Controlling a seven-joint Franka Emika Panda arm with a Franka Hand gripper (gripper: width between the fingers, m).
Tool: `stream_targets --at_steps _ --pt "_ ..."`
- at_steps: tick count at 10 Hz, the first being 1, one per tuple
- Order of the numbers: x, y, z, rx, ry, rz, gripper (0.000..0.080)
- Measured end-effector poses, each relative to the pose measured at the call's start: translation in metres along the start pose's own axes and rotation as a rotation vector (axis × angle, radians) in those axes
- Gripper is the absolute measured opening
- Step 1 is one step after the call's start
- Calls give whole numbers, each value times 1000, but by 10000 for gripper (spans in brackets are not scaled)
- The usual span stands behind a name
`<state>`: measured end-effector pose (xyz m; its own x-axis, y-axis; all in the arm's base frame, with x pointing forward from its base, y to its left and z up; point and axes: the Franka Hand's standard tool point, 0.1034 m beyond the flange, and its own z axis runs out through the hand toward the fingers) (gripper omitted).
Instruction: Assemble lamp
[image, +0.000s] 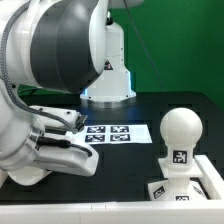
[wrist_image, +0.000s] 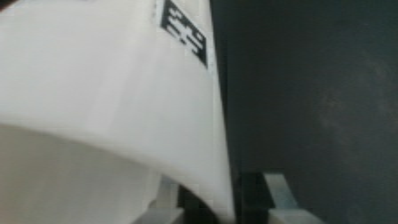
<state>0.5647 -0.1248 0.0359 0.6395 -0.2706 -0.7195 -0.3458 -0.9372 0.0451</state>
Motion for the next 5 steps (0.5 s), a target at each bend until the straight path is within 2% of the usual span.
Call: stream_targets --at_steps 2,3,4,5 --pt "-9 2 -6 15 -19 55 39" --pt "-21 2 -11 21 -46 103 39" --pt "-32 3 -13 22 -91 172 39" --pt "-34 4 -14 10 -105 192 39"
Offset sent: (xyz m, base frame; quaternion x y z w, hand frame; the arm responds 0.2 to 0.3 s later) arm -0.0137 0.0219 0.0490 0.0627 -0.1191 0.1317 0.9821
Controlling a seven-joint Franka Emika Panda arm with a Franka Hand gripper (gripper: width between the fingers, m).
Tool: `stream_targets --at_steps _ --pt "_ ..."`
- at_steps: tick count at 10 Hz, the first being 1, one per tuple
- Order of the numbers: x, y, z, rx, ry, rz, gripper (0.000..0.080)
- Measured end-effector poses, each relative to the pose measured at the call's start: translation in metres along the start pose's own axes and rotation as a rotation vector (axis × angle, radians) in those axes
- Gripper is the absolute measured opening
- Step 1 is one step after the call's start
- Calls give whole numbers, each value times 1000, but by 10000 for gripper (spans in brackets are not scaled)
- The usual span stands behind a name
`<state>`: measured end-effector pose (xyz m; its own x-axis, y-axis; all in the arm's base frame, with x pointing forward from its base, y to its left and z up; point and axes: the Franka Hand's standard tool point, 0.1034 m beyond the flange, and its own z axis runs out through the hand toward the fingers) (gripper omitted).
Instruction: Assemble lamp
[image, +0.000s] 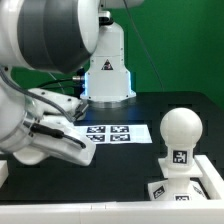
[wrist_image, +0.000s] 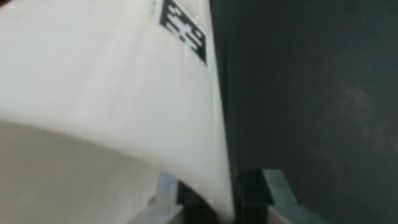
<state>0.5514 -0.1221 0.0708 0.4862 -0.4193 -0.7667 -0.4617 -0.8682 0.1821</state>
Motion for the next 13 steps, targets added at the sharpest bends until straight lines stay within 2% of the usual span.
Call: stream_targets --at_steps 3,4,6,8,9,12,13 --pt "4 -3 -3 4 46 -22 39" --pt "8 -10 -16 -4 148 -94 39" --pt "-9 -12 -24 12 238 -194 39" --pt "-22 -14 -47 -4 309 -268 39" --pt "-26 -15 -52 -7 319 -271 39" --pt "-23 -14 -49 -8 314 -269 39" --pt "-18 -17 -55 -10 358 -284 39"
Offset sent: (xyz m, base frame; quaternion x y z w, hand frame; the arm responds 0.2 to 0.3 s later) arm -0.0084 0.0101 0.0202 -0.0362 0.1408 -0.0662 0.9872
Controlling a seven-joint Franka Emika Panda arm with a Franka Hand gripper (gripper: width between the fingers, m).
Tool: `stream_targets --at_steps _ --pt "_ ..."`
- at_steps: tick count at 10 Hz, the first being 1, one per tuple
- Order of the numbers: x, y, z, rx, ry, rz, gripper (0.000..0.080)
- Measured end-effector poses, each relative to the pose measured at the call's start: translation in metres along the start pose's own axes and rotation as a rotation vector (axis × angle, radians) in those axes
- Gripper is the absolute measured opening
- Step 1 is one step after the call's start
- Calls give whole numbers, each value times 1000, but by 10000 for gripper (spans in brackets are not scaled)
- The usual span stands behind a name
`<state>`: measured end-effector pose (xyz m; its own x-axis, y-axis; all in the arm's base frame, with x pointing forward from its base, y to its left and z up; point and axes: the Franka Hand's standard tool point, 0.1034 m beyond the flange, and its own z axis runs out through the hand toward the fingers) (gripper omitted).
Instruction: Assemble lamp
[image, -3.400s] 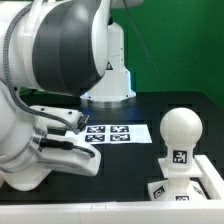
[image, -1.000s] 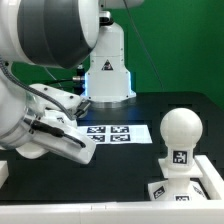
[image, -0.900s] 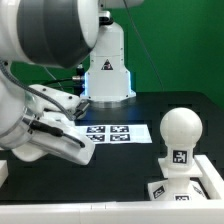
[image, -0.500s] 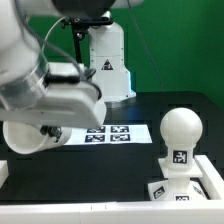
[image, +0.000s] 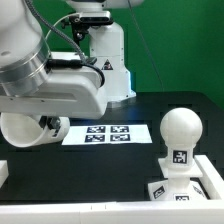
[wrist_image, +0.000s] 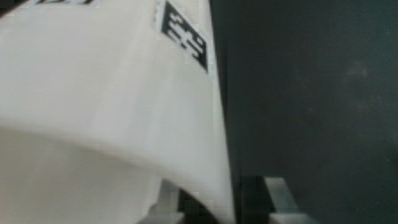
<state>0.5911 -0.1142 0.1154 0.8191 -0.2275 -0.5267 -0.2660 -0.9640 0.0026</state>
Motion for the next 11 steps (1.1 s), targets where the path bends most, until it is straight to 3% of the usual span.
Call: stream_targets --at_steps 1,2,3,4,5,6,8,10,11 --pt "10 -7 -11 -6 135 -49 39" --pt "0 -9 -19 2 193 -68 39" --pt "0 -14 -33 -4 335 -94 39" --pt "-12 -23 -40 -13 467 -120 39" --pt "-25 -26 -34 0 504 -101 39" --pt "-22 -23 -34 0 552 -87 39" --pt "-11 -22 -40 -13 702 -85 39" --pt "-10 -20 -38 -28 821 -82 39" --pt "-13 -25 -36 -45 947 -91 39"
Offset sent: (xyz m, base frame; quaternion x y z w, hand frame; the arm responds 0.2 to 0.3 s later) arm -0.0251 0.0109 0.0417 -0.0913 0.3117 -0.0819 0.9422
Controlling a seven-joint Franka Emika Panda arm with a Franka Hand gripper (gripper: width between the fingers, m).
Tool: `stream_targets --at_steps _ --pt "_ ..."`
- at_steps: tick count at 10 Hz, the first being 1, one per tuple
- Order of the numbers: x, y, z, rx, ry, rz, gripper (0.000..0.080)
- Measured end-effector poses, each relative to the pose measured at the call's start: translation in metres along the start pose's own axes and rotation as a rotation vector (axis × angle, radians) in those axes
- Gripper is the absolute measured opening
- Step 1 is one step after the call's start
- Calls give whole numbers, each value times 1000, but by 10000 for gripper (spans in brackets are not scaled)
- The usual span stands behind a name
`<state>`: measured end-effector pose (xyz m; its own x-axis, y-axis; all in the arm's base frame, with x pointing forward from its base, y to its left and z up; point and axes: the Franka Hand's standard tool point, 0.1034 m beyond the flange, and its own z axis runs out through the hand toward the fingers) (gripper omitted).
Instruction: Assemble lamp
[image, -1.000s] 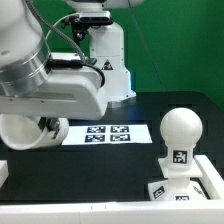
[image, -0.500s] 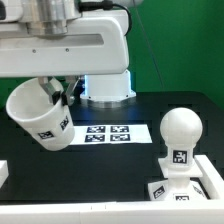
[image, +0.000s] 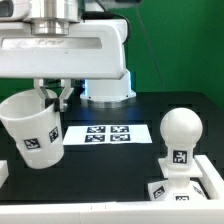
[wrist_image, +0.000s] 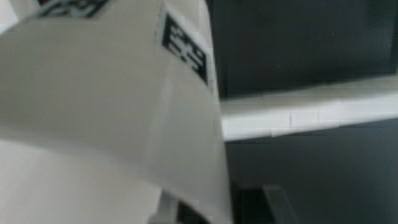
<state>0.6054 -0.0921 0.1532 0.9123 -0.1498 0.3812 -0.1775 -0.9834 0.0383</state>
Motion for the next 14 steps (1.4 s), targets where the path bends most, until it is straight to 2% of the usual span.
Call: stream_targets --at_steps 1,2,4,7,10,12,14 --pt "-10 -7 -3 -9 78 -4 39" --pt "-13 -15 -4 -17 142 -17 39" --pt "-12 -7 -4 -57 287 -43 39" --pt "-21 -7 3 -61 261 -59 39" --pt "-42 -2 5 -80 252 -145 39" --pt "-51 -4 11 -80 202 -232 39" --pt "-52 -4 12 -91 195 -335 39"
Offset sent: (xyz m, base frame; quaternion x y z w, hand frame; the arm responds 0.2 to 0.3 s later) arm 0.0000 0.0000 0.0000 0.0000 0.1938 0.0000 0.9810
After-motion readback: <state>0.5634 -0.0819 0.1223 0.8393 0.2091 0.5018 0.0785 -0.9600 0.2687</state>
